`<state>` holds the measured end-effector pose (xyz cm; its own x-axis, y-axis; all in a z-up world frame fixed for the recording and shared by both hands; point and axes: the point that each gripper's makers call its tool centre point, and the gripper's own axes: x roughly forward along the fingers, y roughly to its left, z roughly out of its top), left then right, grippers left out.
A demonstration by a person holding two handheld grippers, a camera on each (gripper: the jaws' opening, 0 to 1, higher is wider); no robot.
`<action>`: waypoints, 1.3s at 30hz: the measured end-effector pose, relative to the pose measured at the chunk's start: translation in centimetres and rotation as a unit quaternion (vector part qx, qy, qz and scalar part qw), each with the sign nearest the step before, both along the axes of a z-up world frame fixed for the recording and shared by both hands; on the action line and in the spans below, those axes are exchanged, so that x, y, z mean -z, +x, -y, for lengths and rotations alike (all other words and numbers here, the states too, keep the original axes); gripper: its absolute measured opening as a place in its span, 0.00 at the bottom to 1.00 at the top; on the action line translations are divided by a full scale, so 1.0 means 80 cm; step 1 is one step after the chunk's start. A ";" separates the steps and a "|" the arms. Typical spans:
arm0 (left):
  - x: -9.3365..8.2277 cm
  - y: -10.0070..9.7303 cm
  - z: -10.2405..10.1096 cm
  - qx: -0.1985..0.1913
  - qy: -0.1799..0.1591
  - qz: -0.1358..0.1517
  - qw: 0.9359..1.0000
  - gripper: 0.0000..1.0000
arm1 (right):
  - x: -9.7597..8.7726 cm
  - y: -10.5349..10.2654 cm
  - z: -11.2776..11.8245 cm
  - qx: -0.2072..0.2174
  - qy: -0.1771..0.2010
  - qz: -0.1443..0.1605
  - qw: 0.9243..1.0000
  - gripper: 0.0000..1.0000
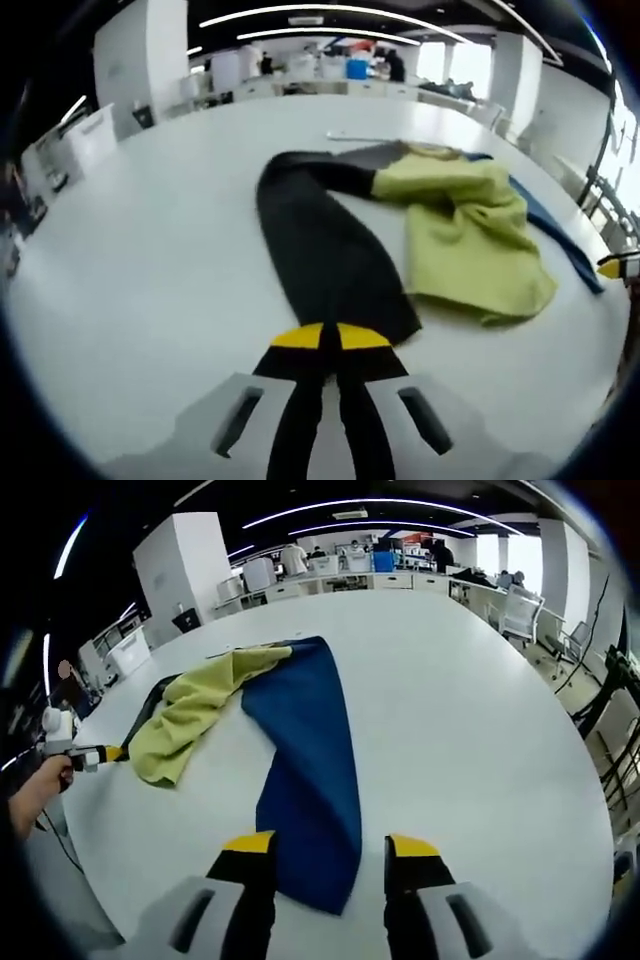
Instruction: Fold the garment on the visible template until the final outline fits inside the template.
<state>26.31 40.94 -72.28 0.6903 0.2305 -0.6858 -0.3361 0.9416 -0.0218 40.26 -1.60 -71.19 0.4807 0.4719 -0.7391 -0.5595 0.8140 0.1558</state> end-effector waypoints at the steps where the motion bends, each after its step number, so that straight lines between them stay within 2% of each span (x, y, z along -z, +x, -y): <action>1: 0.000 -0.002 -0.002 -0.004 -0.003 -0.001 1.000 0.00 | -0.002 0.000 0.001 0.002 0.001 0.000 1.000 0.38; 4: 0.000 -0.008 -0.009 -0.007 -0.005 -0.003 1.000 0.00 | -0.005 0.000 0.003 0.005 0.005 0.002 1.000 0.37; 10: -0.001 -0.021 -0.028 -0.011 0.013 -0.014 1.000 0.00 | -0.005 -0.005 0.006 0.004 0.002 -0.004 1.000 0.32; 13: -0.002 -0.029 -0.044 -0.011 0.035 -0.027 0.999 0.00 | -0.003 -0.008 0.007 0.006 -0.002 -0.010 1.000 0.29; 18: -0.002 -0.039 -0.064 -0.028 0.044 -0.032 0.998 0.00 | 0.007 -0.017 0.008 0.008 -0.016 -0.024 1.000 0.25; 29: -0.003 -0.048 -0.079 -0.049 0.052 -0.036 0.997 0.01 | 0.016 -0.024 0.011 0.016 -0.036 -0.035 0.999 0.21; 32: -0.004 -0.051 -0.078 -0.045 0.060 -0.046 0.996 0.08 | 0.018 -0.024 0.012 0.019 -0.038 -0.037 0.998 0.19; 36: -0.012 -0.050 -0.077 -0.046 0.064 -0.037 0.996 0.23 | 0.021 -0.026 0.014 0.019 -0.045 -0.040 0.998 0.17; 39: -0.022 -0.046 -0.072 -0.040 0.067 -0.027 0.997 0.30 | 0.023 -0.026 0.016 0.020 -0.048 -0.042 0.998 0.16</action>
